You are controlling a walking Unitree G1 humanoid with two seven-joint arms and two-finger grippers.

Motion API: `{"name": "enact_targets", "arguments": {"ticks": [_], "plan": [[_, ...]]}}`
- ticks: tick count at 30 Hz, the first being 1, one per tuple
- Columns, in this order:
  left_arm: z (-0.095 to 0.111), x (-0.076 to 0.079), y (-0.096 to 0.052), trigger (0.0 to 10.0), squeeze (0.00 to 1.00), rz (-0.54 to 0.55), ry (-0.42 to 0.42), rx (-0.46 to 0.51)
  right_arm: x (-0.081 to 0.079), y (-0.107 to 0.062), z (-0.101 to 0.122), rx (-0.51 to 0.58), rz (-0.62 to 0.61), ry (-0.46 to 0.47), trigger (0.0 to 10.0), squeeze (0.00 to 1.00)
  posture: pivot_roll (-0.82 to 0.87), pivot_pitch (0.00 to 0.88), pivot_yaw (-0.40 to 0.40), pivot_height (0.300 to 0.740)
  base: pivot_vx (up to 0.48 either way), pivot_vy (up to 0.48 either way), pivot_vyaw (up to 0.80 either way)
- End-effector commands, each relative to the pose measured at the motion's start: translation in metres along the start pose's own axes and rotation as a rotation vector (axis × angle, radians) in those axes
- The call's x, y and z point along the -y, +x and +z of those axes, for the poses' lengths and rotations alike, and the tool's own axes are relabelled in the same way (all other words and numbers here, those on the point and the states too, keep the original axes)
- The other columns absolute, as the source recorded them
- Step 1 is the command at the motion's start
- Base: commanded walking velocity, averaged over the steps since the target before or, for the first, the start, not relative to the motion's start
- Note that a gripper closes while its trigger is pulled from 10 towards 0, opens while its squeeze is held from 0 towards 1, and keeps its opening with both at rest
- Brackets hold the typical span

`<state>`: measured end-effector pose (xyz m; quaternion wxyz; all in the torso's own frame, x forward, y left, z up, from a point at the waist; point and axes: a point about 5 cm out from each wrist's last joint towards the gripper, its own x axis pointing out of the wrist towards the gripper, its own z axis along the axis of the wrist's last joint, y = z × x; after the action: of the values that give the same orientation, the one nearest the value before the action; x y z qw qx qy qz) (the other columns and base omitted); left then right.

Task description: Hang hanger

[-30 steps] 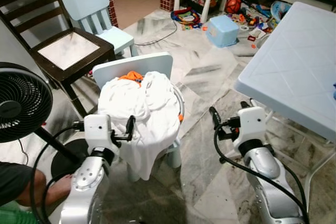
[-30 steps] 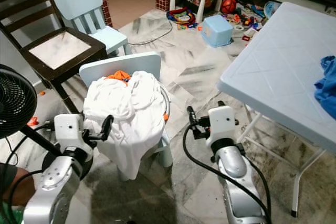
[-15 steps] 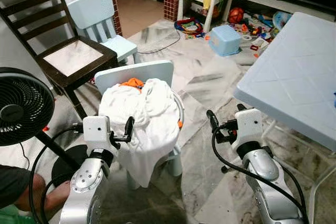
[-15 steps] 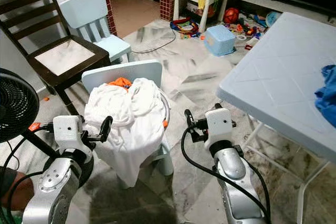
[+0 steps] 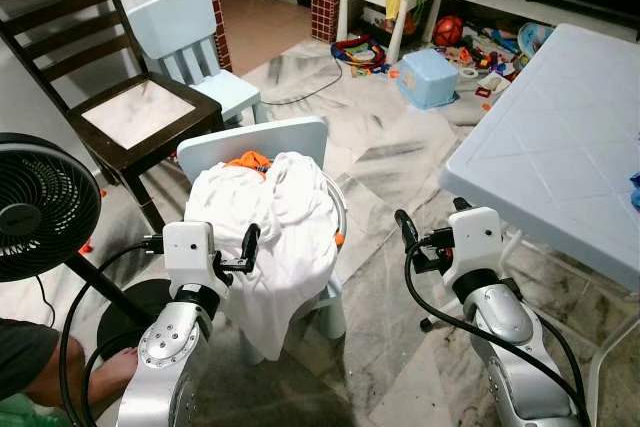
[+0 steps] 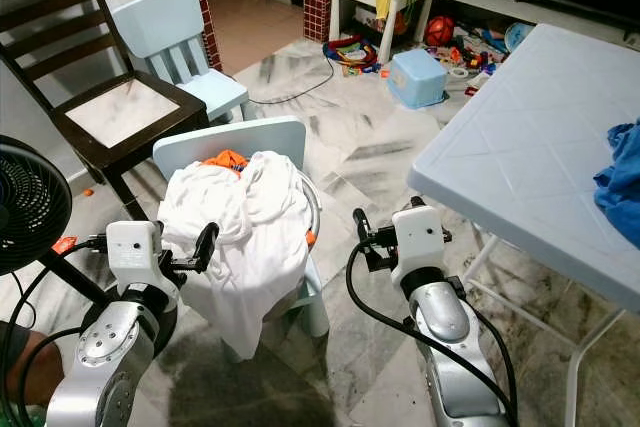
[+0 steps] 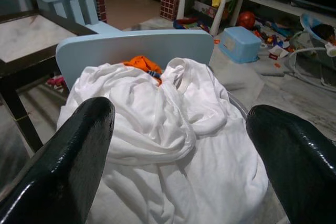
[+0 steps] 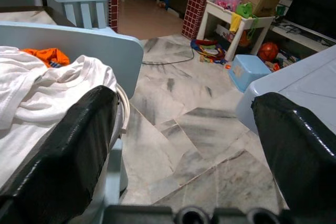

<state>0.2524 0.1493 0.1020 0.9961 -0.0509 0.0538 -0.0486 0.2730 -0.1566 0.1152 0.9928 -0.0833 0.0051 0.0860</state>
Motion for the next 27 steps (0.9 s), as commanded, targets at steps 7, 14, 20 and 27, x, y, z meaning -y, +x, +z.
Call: {"name": "enact_targets", "arguments": {"ticks": [7, 14, 20, 27], "plan": [[-0.001, -0.0001, -0.0005, 10.0, 0.0, -0.001, 0.004, -0.008, 0.0013, -0.0003, 0.0006, -0.001, 0.001, -0.007, 10.0, 0.0, 0.01, 0.105, -0.022, 0.74, 0.139, 0.0, 0.0], [-0.0016, 0.0002, -0.0005, 10.0, 0.0, -0.002, 0.006, -0.013, 0.001, -0.0002, 0.0006, -0.001, 0.0, -0.007, 10.0, 0.0, 0.01, 0.106, -0.021, 0.74, 0.0, 0.0, 0.0], [-0.002, 0.0, -0.0001, 10.0, 0.0, -0.004, 0.008, -0.016, 0.0006, 0.0, 0.0005, -0.001, -0.001, -0.008, 10.0, 0.0, 0.01, 0.107, -0.018, 0.74, 0.0, 0.0, 0.0], [-0.0051, -0.0027, 0.0008, 10.0, 0.0, 0.028, 0.018, -0.036, 0.0006, -0.0007, -0.0006, -0.005, -0.001, -0.009, 10.0, 0.0, 0.01, 0.108, -0.018, 0.74, 0.0, 0.0, 0.0]]}}
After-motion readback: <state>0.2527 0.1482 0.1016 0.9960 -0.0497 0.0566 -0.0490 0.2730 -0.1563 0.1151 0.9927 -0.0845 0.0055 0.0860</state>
